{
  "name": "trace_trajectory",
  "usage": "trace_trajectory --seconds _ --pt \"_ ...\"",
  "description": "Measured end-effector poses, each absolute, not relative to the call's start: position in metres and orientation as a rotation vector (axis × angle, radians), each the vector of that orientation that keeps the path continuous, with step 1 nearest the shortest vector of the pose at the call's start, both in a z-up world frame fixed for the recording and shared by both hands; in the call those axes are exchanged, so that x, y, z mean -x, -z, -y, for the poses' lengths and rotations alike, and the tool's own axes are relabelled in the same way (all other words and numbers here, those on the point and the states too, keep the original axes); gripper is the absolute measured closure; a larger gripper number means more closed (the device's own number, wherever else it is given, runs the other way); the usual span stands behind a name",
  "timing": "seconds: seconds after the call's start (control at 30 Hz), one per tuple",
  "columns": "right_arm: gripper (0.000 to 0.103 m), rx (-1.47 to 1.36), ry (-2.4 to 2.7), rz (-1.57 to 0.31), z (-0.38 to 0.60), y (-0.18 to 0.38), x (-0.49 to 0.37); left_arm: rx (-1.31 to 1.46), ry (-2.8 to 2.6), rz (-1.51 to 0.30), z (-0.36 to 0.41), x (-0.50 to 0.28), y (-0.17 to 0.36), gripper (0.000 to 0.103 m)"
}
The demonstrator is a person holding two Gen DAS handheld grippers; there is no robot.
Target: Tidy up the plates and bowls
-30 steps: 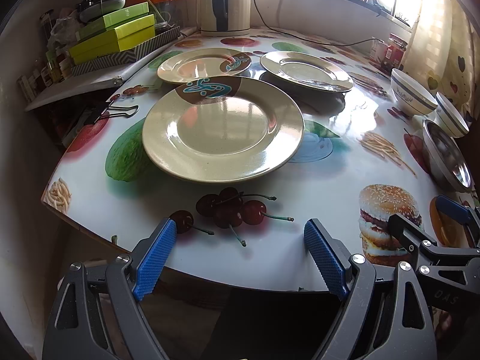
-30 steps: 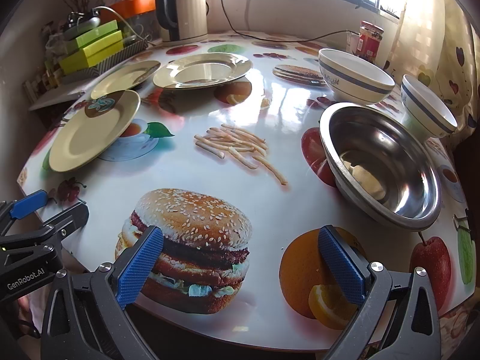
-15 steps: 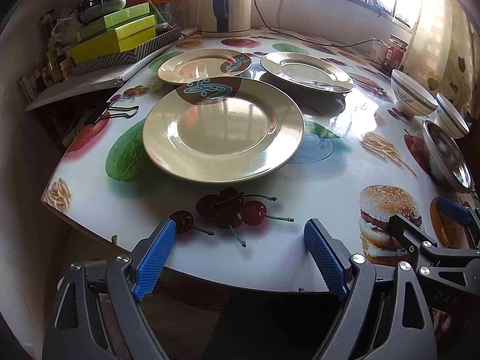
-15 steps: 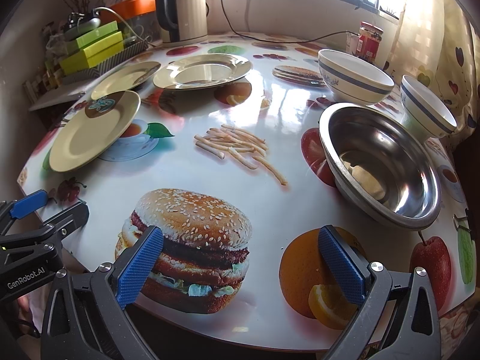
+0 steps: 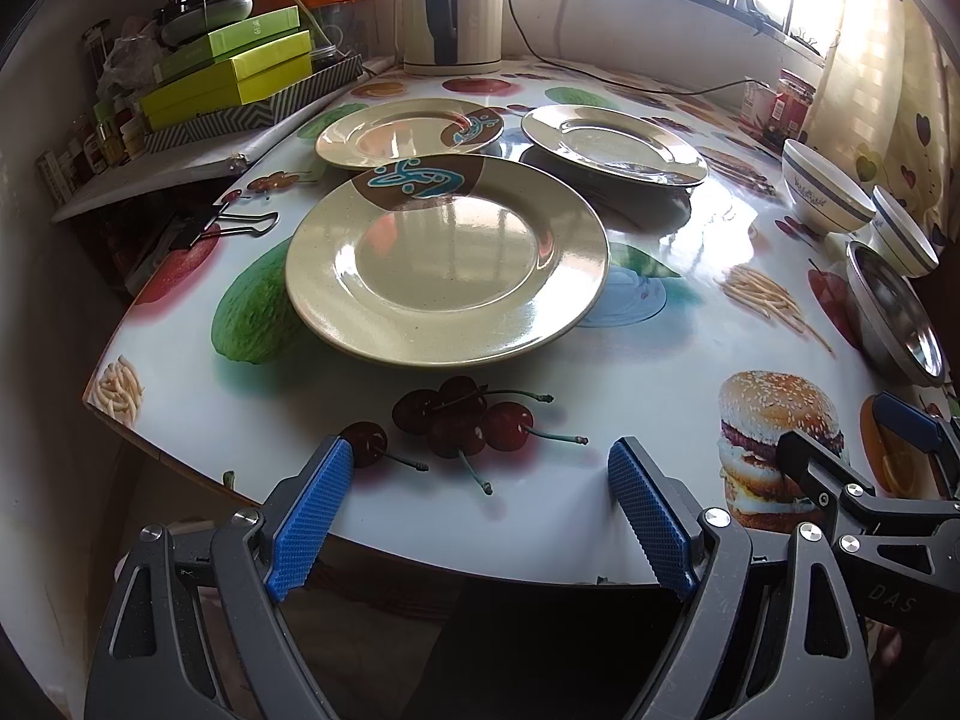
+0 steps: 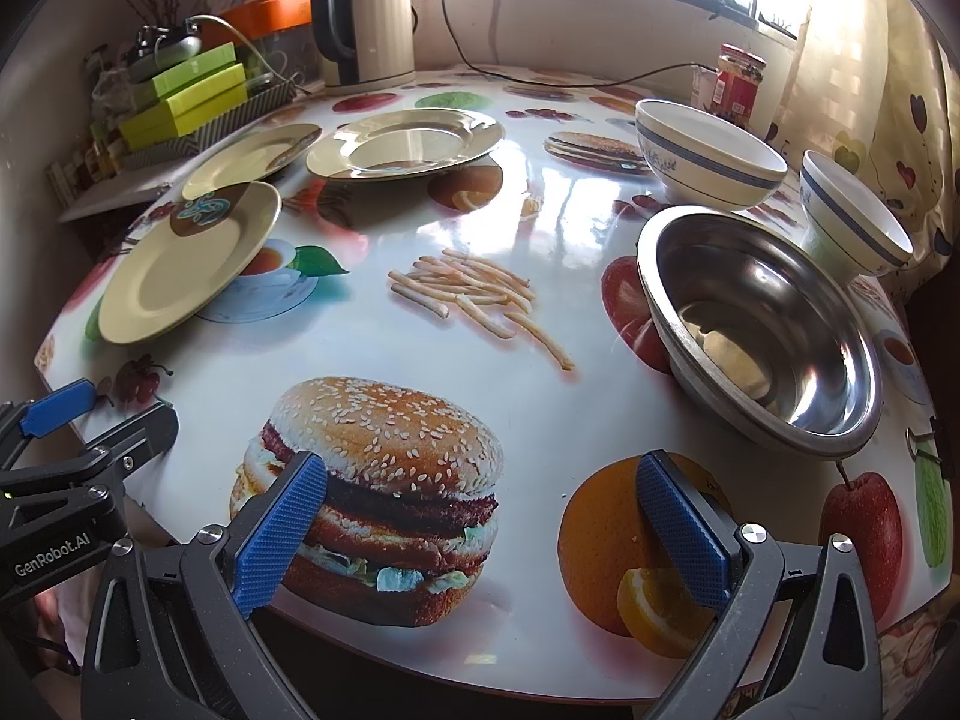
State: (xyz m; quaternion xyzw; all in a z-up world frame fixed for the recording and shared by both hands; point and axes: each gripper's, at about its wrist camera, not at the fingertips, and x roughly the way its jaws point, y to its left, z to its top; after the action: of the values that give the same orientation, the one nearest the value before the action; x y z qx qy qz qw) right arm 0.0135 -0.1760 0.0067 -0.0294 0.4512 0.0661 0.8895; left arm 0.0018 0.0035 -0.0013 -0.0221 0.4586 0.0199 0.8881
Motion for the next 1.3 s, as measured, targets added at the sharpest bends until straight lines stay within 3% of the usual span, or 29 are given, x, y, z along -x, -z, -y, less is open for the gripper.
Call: trace_trajectory --seconds 0.87,1.3 --pt "0.0 0.062 -0.14 -0.937 0.176 -0.006 -0.014 0.048 -0.041 -0.952 -0.004 -0.003 0.001 0.016" --pt "0.0 0.019 -0.188 -0.899 0.177 -0.03 -0.028 0.108 -0.001 -0.869 -0.022 -0.007 -0.032 0.016"
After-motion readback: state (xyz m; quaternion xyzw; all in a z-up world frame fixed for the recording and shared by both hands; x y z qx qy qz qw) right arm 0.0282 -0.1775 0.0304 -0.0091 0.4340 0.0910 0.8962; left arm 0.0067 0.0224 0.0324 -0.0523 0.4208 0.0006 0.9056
